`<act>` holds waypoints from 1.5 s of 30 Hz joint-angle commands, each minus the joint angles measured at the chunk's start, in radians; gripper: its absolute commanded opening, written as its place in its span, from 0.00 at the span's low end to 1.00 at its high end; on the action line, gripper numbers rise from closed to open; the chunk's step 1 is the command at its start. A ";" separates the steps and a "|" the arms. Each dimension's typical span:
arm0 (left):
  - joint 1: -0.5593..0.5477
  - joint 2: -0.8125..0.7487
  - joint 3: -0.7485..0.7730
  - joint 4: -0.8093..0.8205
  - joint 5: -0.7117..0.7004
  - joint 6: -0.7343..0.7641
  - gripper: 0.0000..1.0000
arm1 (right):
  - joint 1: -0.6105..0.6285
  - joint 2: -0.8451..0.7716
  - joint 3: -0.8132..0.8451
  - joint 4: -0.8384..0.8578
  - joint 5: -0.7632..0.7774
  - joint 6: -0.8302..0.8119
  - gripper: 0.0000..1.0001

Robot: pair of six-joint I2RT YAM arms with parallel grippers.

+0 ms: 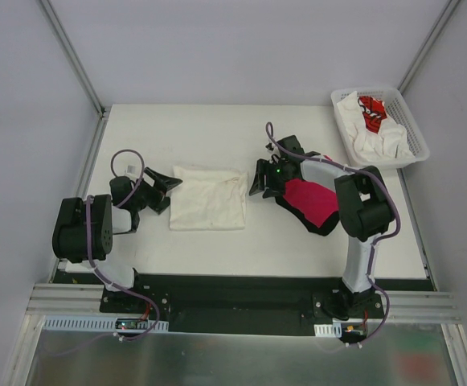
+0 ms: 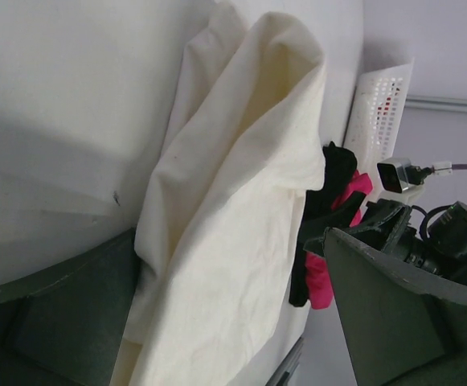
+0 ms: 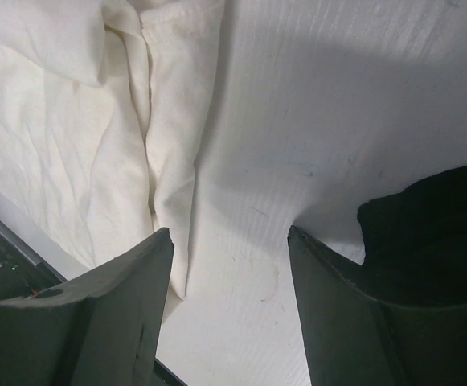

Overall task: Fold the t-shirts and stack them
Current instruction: Put the neatly folded tshirt into the corner of the board with both arms

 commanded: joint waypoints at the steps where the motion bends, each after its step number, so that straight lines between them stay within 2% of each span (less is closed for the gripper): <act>1: 0.010 -0.083 0.033 -0.081 -0.002 0.116 0.94 | -0.005 0.017 0.023 0.004 -0.007 -0.021 0.62; 6: 0.005 -0.220 0.085 -0.337 -0.047 0.271 0.95 | -0.004 0.028 0.025 0.023 -0.030 -0.006 0.62; 9: -0.010 -0.248 0.147 -0.490 -0.077 0.343 0.95 | -0.002 0.039 0.031 0.028 -0.036 0.000 0.62; 15: -0.060 -0.213 0.197 -0.601 -0.036 0.357 0.95 | -0.002 0.039 0.017 0.043 -0.042 0.005 0.62; 21: -0.059 -0.297 0.217 -0.787 -0.086 0.397 0.95 | -0.004 0.023 -0.009 0.063 -0.047 0.019 0.62; 28: -0.051 -0.354 0.284 -0.928 -0.111 0.460 0.96 | -0.002 0.005 -0.052 0.073 -0.045 0.019 0.62; 37: -0.015 -0.311 0.381 -1.038 -0.126 0.520 0.96 | -0.001 -0.010 -0.077 0.089 -0.056 0.028 0.62; 45: -0.010 -0.203 0.438 -1.170 -0.151 0.578 0.95 | 0.002 -0.006 -0.077 0.095 -0.064 0.029 0.62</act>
